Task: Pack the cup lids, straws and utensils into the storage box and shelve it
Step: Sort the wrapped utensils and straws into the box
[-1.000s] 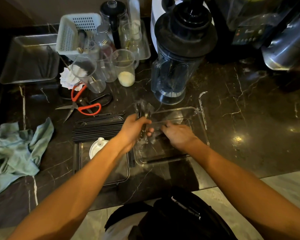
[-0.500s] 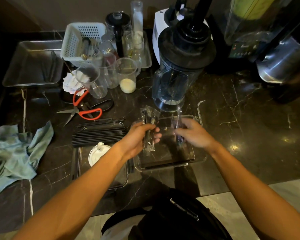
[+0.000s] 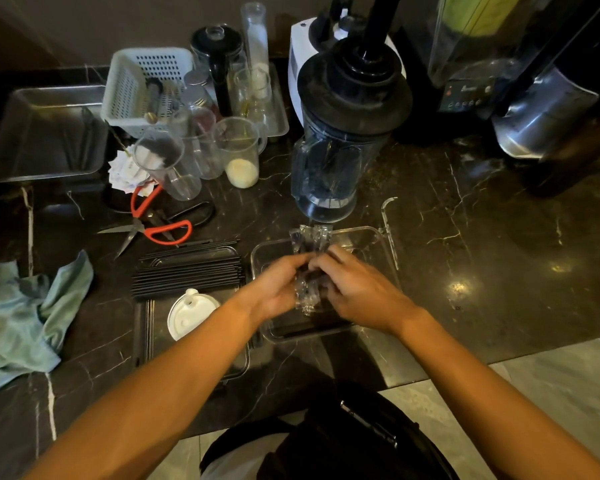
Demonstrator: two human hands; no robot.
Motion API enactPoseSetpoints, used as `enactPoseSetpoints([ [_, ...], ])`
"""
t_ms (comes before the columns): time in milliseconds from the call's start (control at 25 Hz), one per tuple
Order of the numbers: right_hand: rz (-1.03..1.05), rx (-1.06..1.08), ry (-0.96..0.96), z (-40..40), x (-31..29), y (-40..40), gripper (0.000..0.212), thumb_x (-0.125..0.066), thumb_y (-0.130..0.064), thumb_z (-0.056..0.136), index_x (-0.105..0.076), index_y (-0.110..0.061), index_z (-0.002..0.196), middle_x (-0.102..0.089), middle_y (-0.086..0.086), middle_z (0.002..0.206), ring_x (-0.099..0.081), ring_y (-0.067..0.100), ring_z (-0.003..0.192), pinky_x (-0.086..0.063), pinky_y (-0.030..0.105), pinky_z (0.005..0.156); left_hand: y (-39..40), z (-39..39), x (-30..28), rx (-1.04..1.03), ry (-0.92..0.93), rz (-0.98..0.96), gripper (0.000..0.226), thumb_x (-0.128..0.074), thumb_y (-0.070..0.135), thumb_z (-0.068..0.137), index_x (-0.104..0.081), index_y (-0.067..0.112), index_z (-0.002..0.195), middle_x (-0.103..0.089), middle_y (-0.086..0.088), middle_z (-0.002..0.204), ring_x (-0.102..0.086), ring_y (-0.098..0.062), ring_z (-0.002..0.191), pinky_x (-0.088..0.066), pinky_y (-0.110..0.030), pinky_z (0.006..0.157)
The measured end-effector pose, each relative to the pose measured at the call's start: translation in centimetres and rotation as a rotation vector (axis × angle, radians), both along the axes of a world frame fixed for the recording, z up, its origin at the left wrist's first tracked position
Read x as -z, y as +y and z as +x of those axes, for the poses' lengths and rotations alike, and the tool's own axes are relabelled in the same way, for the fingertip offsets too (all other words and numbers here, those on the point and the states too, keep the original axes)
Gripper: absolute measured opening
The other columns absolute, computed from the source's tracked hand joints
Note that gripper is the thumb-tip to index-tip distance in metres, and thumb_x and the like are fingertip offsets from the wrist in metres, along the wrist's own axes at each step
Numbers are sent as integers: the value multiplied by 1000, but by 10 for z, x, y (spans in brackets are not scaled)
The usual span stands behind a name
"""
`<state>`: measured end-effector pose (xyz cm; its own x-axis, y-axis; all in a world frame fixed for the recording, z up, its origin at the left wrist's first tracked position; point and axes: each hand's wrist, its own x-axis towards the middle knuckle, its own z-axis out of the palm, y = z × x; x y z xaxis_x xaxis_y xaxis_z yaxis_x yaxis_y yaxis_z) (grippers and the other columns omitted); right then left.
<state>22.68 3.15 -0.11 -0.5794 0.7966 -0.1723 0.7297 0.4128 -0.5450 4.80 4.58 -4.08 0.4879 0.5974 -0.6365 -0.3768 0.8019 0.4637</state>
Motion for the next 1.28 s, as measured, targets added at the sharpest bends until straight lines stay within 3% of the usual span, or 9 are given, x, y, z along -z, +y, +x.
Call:
enactPoseSetpoints([
  [160, 55, -38, -53, 8, 12, -8, 46, -56, -9, 98, -57, -17, 143, -50, 3, 140, -50, 19, 129, -52, 42, 103, 4, -3, 9, 75, 102, 40, 31, -43, 28, 104, -60, 9, 123, -68, -8, 92, -66, -19, 79, -55, -34, 69],
  [280, -48, -25, -55, 9, 15, -12, 58, -51, -7, 101, -44, -22, 156, -46, 2, 157, -51, 17, 137, -44, 42, 115, 8, -2, 9, 153, 119, 89, 32, -41, 24, 101, -65, 12, 118, -71, -7, 96, -67, -20, 86, -54, -35, 78],
  [400, -142, 42, 62, 17, 22, -12, 58, -50, -4, 99, -48, -27, 152, -45, -4, 159, -58, 13, 133, -49, 40, 112, 17, -2, 14, 227, 205, 122, 37, -51, 9, 96, -64, 5, 130, -71, -15, 118, -69, -25, 100, -58, -34, 85],
  [560, 58, 226, -39, 30, 30, -8, 48, -62, -26, 99, -50, -23, 146, -48, 0, 149, -60, 25, 126, -54, 35, 96, 26, 4, 23, 383, 261, 158, 35, -61, 3, 94, -63, -5, 128, -71, -22, 120, -72, -24, 100, -58, -31, 87],
  [720, 214, 52, -325, 32, 43, 0, 103, -76, -45, 86, -17, -19, 166, -14, 6, 174, -13, 29, 160, -17, 49, 125, 30, 17, 22, 670, 339, 330, 31, -62, 3, 95, -62, -7, 124, -72, -24, 115, -73, -28, 104, -58, -33, 93],
  [800, 220, -7, -416, 31, 46, 4, 98, -76, -44, 86, -25, -15, 164, -33, 8, 167, -23, 31, 157, -17, 52, 126, 33, 20, 20, 786, 372, 407, 31, -62, 3, 95, -62, -11, 123, -70, -30, 116, -72, -27, 102, -59, -28, 89],
  [920, 191, -35, -469, 29, 45, 11, 65, -70, -45, 89, -51, -15, 144, -57, 8, 139, -52, 29, 132, -35, 45, 114, 36, 18, 25, 796, 405, 394, 34, -68, 4, 91, -63, -4, 125, -71, -28, 116, -72, -24, 100, -58, -31, 92],
  [1120, 48, 5, -548, 19, 55, 25, 54, -64, -33, 96, -51, -16, 145, -57, 11, 142, -50, 30, 134, -38, 45, 112, 29, 24, 40, 656, 743, 558, 45, -83, 11, 78, -61, 12, 117, -75, -12, 109, -73, -27, 102, -58, -44, 96],
  [1280, -20, 15, -686, 10, 60, 40, 48, -61, -25, 97, -53, -13, 143, -57, 13, 144, -49, 32, 136, -37, 46, 115, 16, 24, 37, 675, 1080, 901, 54, -82, 21, 79, -59, 19, 128, -67, -2, 119, -64, -20, 108, -54, -36, 93],
])
